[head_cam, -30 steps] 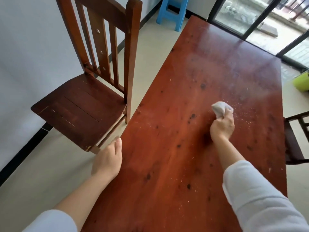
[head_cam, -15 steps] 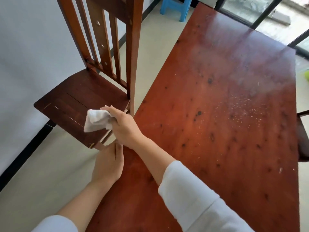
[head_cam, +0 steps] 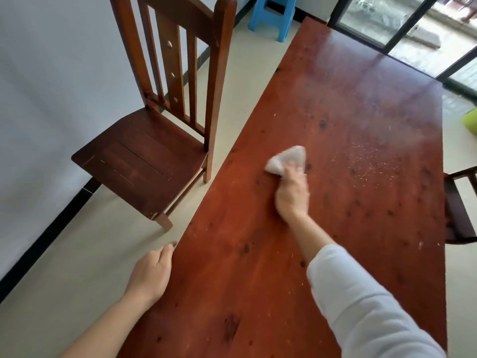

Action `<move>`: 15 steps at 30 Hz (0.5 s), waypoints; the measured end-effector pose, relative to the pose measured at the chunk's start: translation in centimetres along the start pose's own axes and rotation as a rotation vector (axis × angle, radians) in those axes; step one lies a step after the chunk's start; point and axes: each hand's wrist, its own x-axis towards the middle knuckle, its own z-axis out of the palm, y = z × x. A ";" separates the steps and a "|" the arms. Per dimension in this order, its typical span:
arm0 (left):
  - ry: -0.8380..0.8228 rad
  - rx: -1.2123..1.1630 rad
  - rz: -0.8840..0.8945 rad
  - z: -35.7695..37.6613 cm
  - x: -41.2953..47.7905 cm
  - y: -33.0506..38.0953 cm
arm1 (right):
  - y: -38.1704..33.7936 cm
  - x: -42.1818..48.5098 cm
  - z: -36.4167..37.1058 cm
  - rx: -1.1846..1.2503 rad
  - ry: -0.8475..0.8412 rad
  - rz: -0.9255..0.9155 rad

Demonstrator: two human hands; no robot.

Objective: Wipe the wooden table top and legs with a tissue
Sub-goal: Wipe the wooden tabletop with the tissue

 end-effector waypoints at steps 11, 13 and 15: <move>-0.052 -0.111 -0.060 -0.8 -4.1 -3.9 | -10.2 -12.1 0.7 0.687 -0.572 -0.211; -0.064 -0.108 -0.060 -1.1 -4.5 -5.5 | -8.3 -9.5 -1.2 0.673 -0.287 -0.032; -0.063 -0.094 -0.095 -1.3 -5.0 -7.0 | -4.5 -6.5 -2.6 0.378 -0.119 0.035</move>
